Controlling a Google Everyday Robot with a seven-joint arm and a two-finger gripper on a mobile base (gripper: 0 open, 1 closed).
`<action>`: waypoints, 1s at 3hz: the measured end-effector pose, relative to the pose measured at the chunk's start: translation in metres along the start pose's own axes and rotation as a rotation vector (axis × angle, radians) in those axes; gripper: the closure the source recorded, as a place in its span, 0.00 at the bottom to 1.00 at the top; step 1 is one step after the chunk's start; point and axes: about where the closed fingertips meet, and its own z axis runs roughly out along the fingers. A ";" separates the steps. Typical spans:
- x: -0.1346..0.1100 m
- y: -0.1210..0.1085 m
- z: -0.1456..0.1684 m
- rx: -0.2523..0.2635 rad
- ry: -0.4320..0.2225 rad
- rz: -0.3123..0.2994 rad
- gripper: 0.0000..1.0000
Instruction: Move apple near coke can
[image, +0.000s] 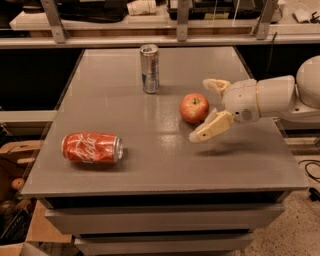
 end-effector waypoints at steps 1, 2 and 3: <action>0.007 -0.005 0.012 -0.013 0.008 0.002 0.00; 0.013 -0.010 0.020 -0.022 0.010 0.009 0.16; 0.013 -0.015 0.026 -0.036 0.001 0.011 0.40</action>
Offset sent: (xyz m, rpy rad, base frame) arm 0.0255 0.0064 -0.0284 -0.0058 0.0325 0.0120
